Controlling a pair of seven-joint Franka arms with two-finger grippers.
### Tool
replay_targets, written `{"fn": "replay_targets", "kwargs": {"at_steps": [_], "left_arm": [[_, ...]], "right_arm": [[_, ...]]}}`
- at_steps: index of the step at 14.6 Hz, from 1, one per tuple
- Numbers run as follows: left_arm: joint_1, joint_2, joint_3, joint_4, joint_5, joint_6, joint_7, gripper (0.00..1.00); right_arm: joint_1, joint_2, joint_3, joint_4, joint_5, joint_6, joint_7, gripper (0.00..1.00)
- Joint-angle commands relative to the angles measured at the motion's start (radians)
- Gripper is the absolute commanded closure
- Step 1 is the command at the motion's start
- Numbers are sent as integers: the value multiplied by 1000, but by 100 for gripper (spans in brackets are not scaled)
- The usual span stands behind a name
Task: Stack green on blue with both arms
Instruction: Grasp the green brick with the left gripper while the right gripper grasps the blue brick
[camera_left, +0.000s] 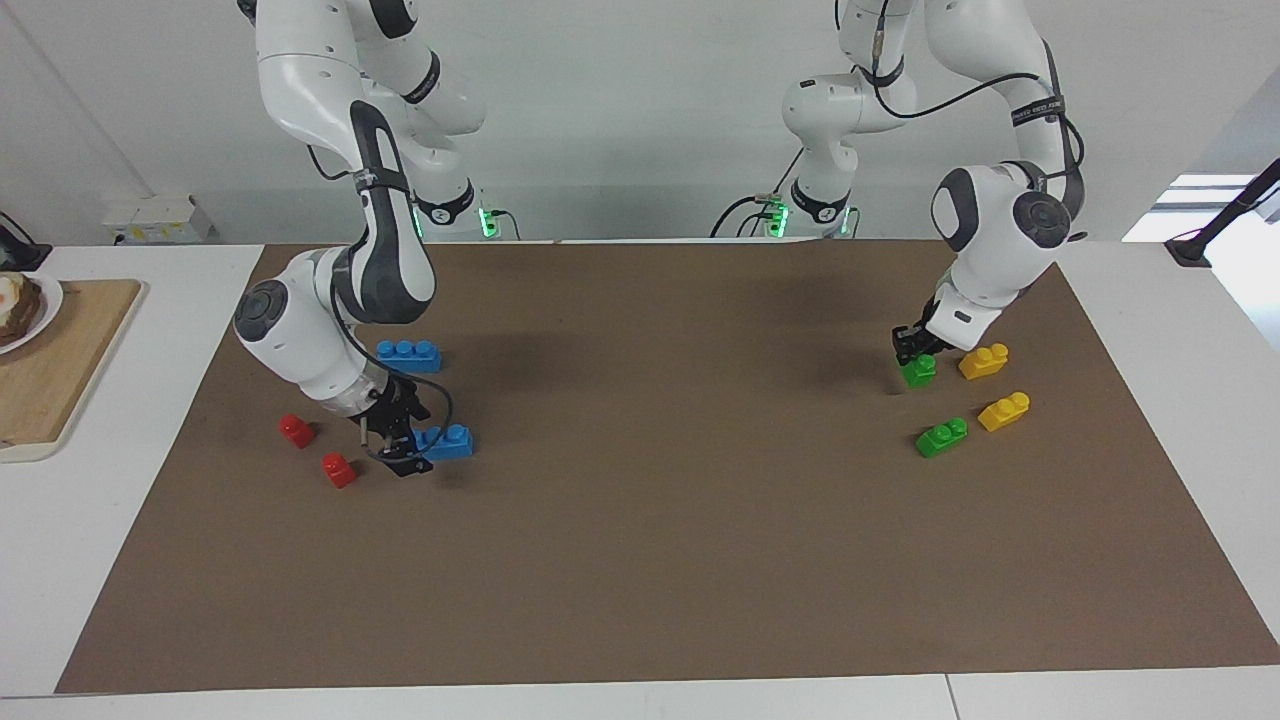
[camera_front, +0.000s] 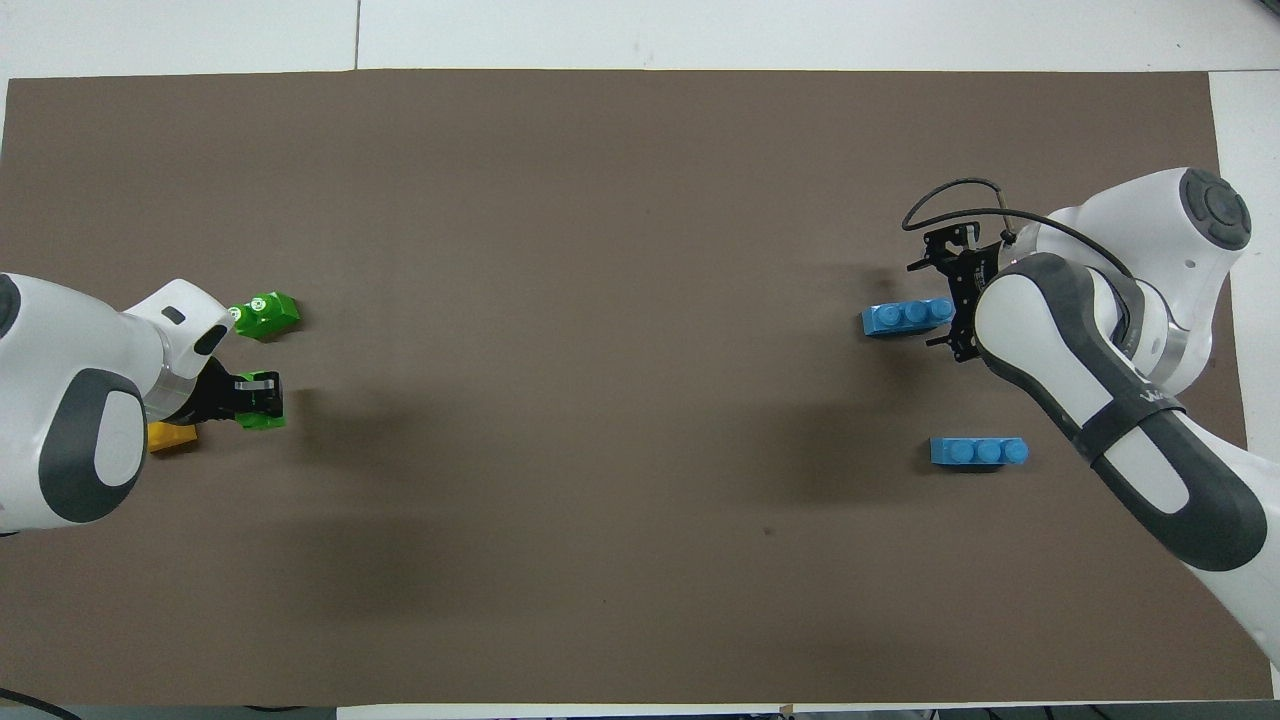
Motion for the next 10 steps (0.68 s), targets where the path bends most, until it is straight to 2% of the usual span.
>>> {"fn": "replay_targets", "kwargs": {"at_steps": [1,5,7,10], "left_arm": [[-12,33,3,72,-29,-45,-85,100],[-65,30,-5,101,-30,-70,-359,100],[-104,30,-5,101,-30,-67,-486,100],[-118,30,-5,101,-55,-53,-637,100]], "right_arm": [[-18,6,8,-29,23,40,-15,0],[-39,6,6,-44,69,49,-67,1],[-53,6,8,-44,74,49,-86,13],[-56,6,8,-44,76,49,-84,13]]}}
